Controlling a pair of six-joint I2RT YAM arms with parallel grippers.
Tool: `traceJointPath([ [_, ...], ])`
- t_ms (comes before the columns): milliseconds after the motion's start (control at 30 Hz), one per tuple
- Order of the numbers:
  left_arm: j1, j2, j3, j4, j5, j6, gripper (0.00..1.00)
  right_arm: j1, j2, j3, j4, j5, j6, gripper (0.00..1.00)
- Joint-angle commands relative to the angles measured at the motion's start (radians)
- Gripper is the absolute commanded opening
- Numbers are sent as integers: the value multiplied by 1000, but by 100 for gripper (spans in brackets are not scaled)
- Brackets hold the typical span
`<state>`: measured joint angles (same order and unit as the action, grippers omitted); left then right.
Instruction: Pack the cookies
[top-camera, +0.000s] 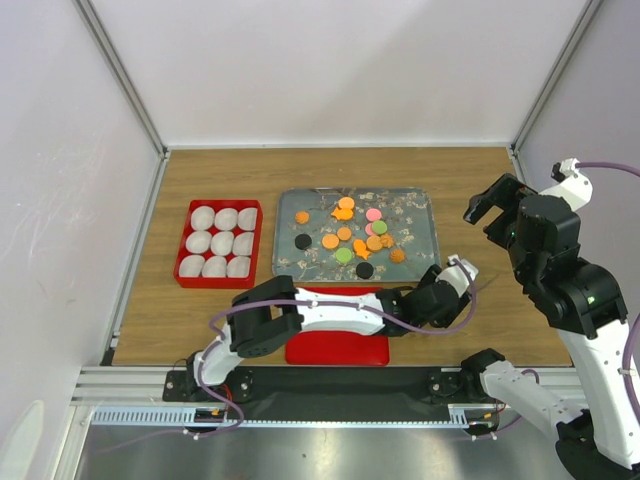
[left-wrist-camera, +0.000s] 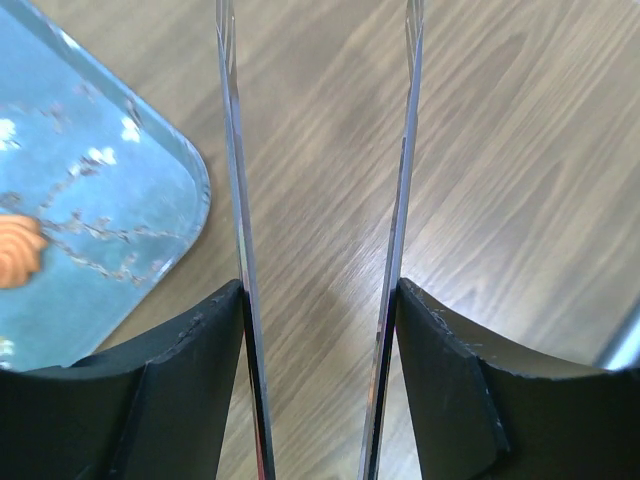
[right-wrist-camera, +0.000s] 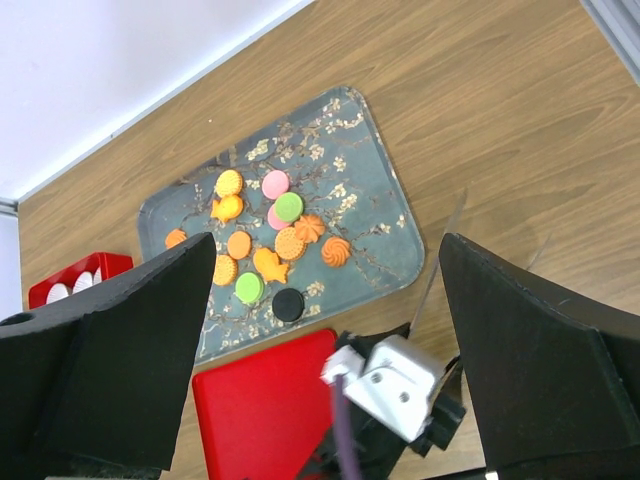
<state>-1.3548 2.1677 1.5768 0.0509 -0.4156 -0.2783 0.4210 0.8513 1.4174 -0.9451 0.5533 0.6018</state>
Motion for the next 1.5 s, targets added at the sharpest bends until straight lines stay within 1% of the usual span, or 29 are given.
traceJointPath([
  [0, -6, -114, -18, 46, -11, 21, 65, -4, -8, 40, -6, 28, -16, 100],
  [167, -6, -175, -54, 41, -26, 36, 64, -4, -6, 41, -6, 40, -23, 100],
  [300, 6, -252, -113, 40, -52, 36, 64, -4, -3, 44, -4, 51, -31, 100],
  [500, 36, -400, -257, 14, -92, 4, 63, -4, -17, 22, -6, 68, -60, 100],
  [600, 60, -489, -355, -8, -97, -15, 63, -2, -17, -8, 5, 56, -73, 100],
  [900, 126, -663, -483, -160, -101, -56, 61, -2, 3, -126, 66, -4, -79, 99],
  [1000, 149, -715, -529, -218, -91, -91, 58, -4, 8, -162, 84, -26, -76, 98],
  [1200, 172, -769, -593, -290, -91, -124, 58, -4, 12, -210, 112, -58, -69, 98],
  [1300, 192, -786, -630, -306, -58, -145, 59, -4, 14, -230, 124, -69, -66, 98],
  [1467, 209, -786, -661, -319, -25, -160, 56, -4, 12, -258, 141, -76, -57, 98],
])
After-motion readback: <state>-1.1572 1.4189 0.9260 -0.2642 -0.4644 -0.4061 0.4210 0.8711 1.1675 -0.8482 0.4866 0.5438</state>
